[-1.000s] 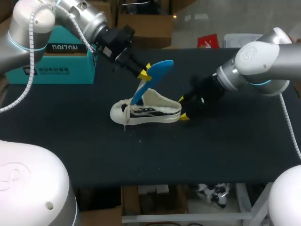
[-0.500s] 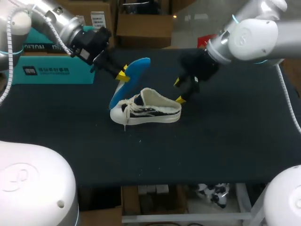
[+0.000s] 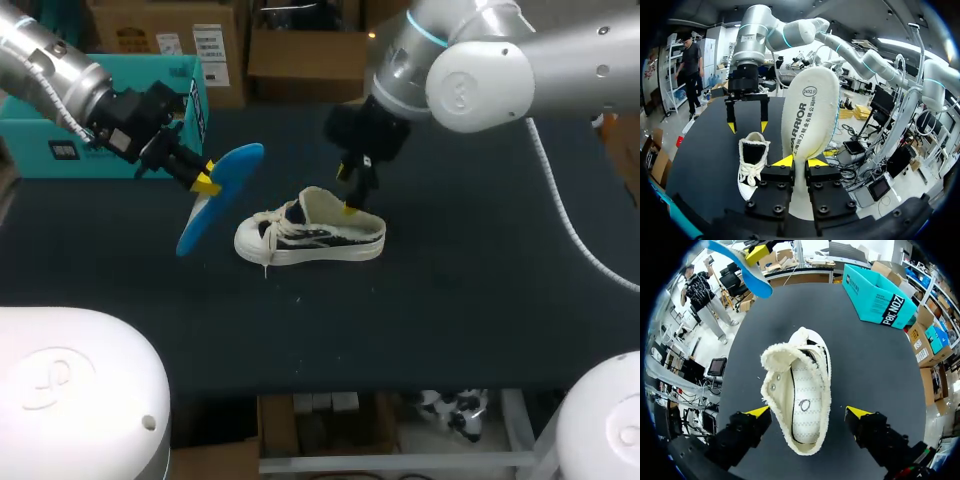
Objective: Open the shoe tongue, take the insole out of the shoe, put the insole back into the shoe, and pack the shoe into the shoebox
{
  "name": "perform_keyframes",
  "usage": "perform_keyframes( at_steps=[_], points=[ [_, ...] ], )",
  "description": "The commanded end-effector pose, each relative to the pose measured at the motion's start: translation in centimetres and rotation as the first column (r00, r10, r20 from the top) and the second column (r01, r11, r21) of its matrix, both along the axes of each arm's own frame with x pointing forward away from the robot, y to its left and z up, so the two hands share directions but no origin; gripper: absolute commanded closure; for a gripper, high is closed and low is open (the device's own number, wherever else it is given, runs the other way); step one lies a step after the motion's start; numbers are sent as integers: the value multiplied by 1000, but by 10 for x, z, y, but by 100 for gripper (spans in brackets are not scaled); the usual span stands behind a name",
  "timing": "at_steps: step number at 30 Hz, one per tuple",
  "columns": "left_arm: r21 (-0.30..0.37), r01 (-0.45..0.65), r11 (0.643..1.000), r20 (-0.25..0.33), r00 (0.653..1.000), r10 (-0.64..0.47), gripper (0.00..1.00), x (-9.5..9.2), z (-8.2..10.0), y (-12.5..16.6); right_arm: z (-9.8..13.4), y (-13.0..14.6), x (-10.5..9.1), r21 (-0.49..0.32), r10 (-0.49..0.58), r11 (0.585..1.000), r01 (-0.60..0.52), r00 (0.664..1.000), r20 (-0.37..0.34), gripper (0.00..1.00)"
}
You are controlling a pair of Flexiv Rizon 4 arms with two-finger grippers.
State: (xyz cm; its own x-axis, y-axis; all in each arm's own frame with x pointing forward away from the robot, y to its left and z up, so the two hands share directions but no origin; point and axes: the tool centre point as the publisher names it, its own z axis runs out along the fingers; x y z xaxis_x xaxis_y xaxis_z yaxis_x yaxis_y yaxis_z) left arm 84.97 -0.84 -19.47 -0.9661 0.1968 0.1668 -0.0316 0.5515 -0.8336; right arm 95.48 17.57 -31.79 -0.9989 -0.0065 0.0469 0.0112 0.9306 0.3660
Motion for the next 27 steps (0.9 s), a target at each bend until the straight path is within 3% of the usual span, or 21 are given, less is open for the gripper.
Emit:
perform_keyframes(
  at_steps=[1,8,10,14,16,18,19,21,22,27],
  points=[
    [6,-56,998,12,998,56,100,-6,-8,10,-9,16,13,-285,6,959,-12,1000,-22,0],
    [37,-95,995,-17,995,96,100,-8,-26,29,-17,26,20,-374,-13,928,1,999,-29,1],
    [40,-108,993,-25,994,109,100,-10,-31,35,-22,28,21,-409,-28,913,10,999,-38,10],
    [45,-122,992,-33,992,124,100,-10,-37,42,-29,31,22,-425,-38,905,15,998,-44,9],
    [50,-129,990,-39,991,131,100,-11,-41,44,-34,33,22,-451,-49,893,20,997,-53,14],
    [51,-131,990,-44,990,133,100,-10,-44,46,-37,34,22,-459,-53,888,21,997,-57,28],
    [53,-133,990,-48,990,135,100,-10,-46,47,-40,34,22,-474,-62,880,27,996,-59,45],
    [56,-136,989,-54,989,139,100,-10,-48,47,-42,34,21,-473,-62,881,26,996,-60,62],
    [57,-136,989,-57,989,139,100,-10,-49,48,-43,33,20,-481,-70,876,33,996,-59,99],
    [62,-138,988,-61,988,142,100,-10,-52,47,-43,33,17,-497,-87,866,52,995,-48,100]
  ],
)
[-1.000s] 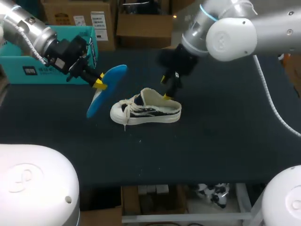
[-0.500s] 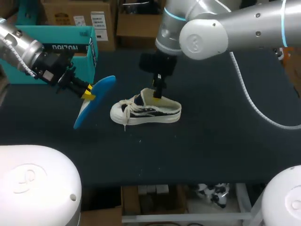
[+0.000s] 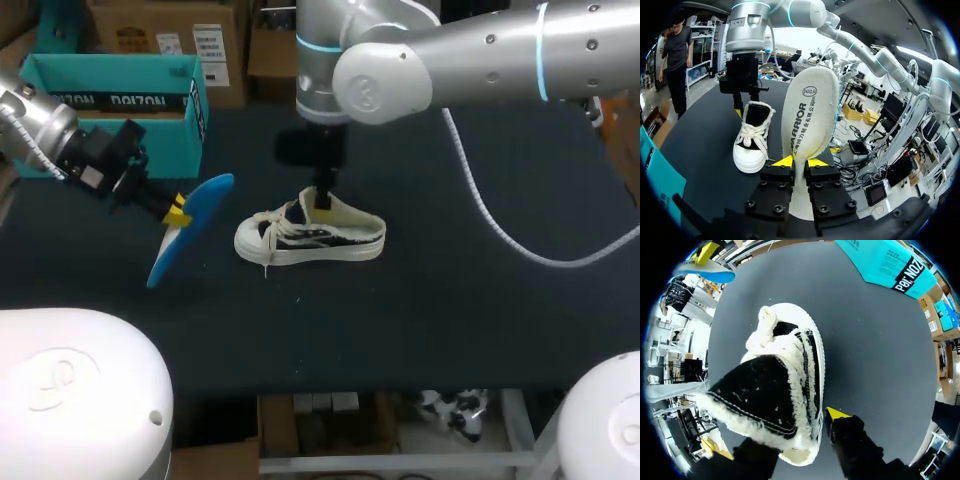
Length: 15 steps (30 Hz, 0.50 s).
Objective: Open the shoe tongue, take the insole out of the shoe, put the insole back into the shoe, and pack the shoe into the shoebox
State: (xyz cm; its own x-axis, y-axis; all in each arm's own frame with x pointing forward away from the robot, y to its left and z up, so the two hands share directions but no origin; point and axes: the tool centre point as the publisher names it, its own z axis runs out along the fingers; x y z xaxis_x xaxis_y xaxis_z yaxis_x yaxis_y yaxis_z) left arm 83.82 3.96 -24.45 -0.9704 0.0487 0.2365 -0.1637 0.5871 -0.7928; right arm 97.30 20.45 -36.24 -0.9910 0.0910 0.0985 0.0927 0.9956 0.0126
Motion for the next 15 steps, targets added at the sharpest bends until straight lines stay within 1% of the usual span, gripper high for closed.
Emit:
perform_keyframes(
  at_steps=[1,6,11,15],
  points=[
    [-2,-1,1000,-1,1000,1,100,1,-3,-2,2,4,-2,-158,0,987,-1,1000,-8,100],
    [-1,8,1000,2,1000,-8,100,2,-2,-5,4,2,-6,-166,-32,986,31,999,0,100],
    [-6,27,1000,0,1000,-27,100,6,-2,-12,7,-5,-13,-145,-86,986,87,996,15,100],
    [-18,73,997,5,997,-73,100,10,1,-22,12,-10,-20,-115,-143,983,145,989,24,100]
  ],
)
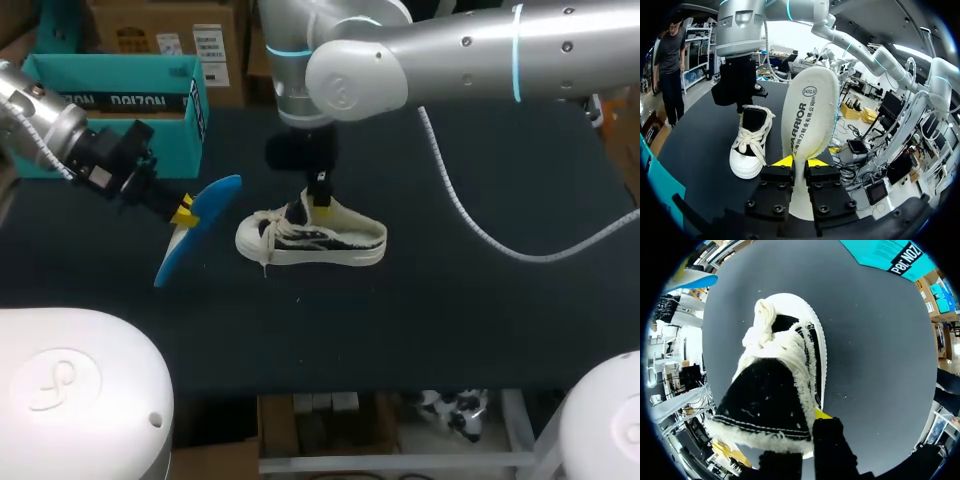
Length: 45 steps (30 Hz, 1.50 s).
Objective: Open the shoe tongue, take the insole out of the shoe, put the insole back into the shoe, and pack the shoe into the shoebox
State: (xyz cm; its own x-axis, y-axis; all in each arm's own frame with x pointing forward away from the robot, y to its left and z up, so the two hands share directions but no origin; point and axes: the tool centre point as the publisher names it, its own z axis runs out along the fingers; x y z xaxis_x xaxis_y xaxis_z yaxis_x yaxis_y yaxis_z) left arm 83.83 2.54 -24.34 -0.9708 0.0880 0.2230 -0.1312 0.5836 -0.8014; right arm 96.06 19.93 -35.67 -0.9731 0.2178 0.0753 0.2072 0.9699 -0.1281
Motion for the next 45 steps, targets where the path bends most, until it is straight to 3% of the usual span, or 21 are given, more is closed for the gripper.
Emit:
perform_keyframes(
  at_steps=[1,6,10,18,27,30,39,45],
  points=[
    [-10,49,999,-7,999,-49,100,11,1,-10,8,-7,-10,25,-55,998,54,998,15,100],
    [-49,160,986,28,987,-159,100,20,15,-32,19,-19,-24,93,-206,975,203,978,26,100],
    [-74,257,964,64,965,-253,100,28,30,-54,28,-27,-38,151,-343,931,333,938,47,100],
    [-133,439,888,119,897,-426,100,47,51,-98,30,-28,-64,287,-596,778,558,801,58,100],
    [-184,569,801,153,822,-549,100,62,60,-123,19,-17,-77,390,-764,598,700,645,13,100],
    [-193,593,782,154,805,-573,100,67,59,-126,16,-15,-78,405,-793,560,722,610,9,100],
    [-216,621,753,150,783,-603,100,79,50,-121,3,-21,-62,412,-823,511,754,568,-17,100],
    [-215,626,750,145,780,-609,100,80,46,-117,2,-21,-60,409,-823,510,757,567,-24,100]
  ],
)
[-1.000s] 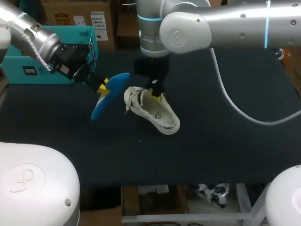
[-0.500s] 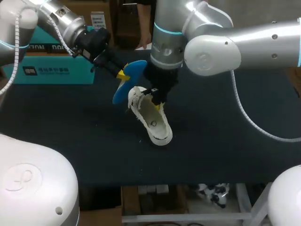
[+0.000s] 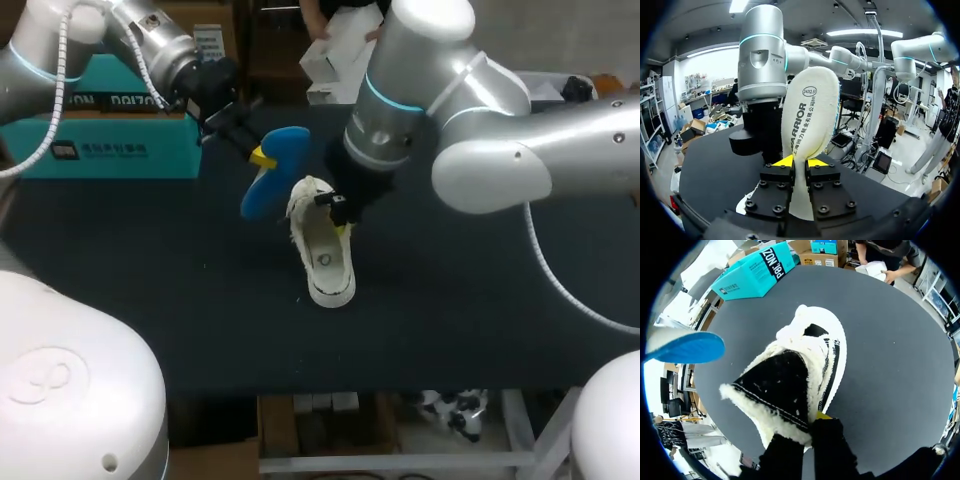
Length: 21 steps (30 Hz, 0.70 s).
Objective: Open the shoe tongue, take the insole out of the shoe, put the insole back into the shoe, and pack the shoe into the shoebox
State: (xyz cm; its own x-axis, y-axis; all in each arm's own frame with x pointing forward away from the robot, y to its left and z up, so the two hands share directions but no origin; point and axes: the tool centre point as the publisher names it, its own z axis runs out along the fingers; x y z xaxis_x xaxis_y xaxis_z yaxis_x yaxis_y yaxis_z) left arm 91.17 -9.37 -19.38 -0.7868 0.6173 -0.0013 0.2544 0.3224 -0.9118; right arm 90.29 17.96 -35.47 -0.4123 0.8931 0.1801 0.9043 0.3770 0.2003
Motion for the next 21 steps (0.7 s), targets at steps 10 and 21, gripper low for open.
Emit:
perform_keyframes(
  at_steps=[10,21],
  points=[
    [12,133,991,-49,990,-132,100,-4,-2,9,0,-2,-2,33,-16,999,14,997,69,0],
    [-79,231,970,-4,973,-232,100,-32,23,16,16,-14,-14,106,-20,994,10,995,94,0]
  ],
)
